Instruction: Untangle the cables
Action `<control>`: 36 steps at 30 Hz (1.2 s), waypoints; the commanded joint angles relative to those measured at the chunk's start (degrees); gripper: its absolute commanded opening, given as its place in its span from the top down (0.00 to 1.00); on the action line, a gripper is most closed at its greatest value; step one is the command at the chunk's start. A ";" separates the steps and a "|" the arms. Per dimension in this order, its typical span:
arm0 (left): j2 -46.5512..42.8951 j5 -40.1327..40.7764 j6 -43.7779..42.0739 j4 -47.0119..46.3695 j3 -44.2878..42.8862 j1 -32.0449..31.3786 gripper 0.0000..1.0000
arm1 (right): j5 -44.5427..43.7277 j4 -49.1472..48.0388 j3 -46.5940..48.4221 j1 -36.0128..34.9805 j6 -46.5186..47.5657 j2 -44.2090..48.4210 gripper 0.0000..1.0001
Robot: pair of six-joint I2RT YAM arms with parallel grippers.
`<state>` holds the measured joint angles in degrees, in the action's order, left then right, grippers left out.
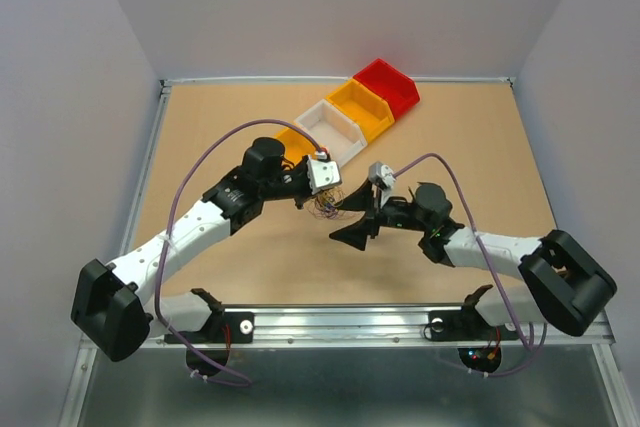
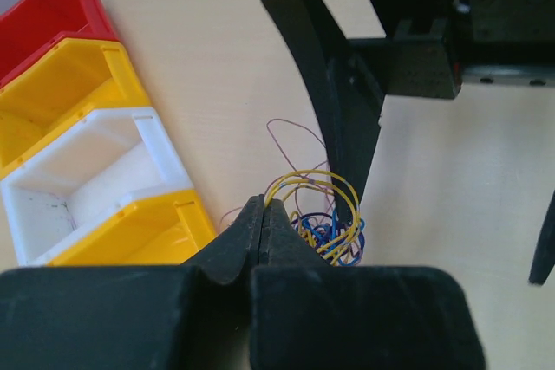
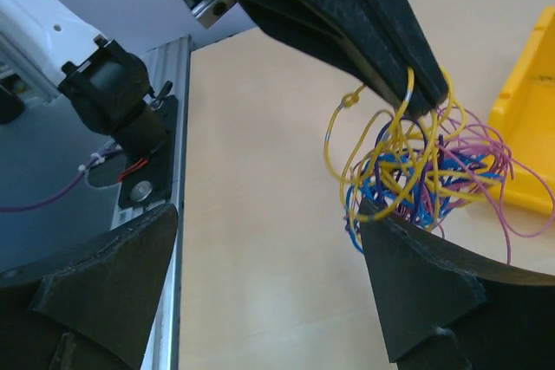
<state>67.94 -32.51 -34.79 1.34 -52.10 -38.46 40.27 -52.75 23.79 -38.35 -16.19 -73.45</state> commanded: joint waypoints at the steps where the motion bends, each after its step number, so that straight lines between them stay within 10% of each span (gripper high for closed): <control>1: -3.34 -0.97 3.14 -3.63 -0.02 0.40 1.00 | -5.27 -5.26 6.44 -3.13 5.11 -4.41 0.11; 9: -7.65 -4.48 8.67 -3.45 -5.03 0.40 1.00 | -19.26 -21.57 7.67 -5.42 4.06 -15.39 0.26; 15: -6.51 -4.24 15.79 -2.67 -14.76 0.40 1.00 | -18.12 -29.34 11.54 -5.51 0.80 -25.60 0.66; 26: -8.08 8.42 21.08 -4.76 -23.16 0.49 1.00 | -26.03 -30.48 0.30 -5.51 6.16 -14.71 0.91; 36: -14.23 42.62 19.42 -16.25 -26.12 1.19 1.00 | -33.58 -19.32 -4.62 -5.33 12.93 -3.46 0.99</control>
<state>58.11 -9.78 -13.21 -2.85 -74.61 -38.00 12.40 -71.46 22.09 -43.33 -6.35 -80.82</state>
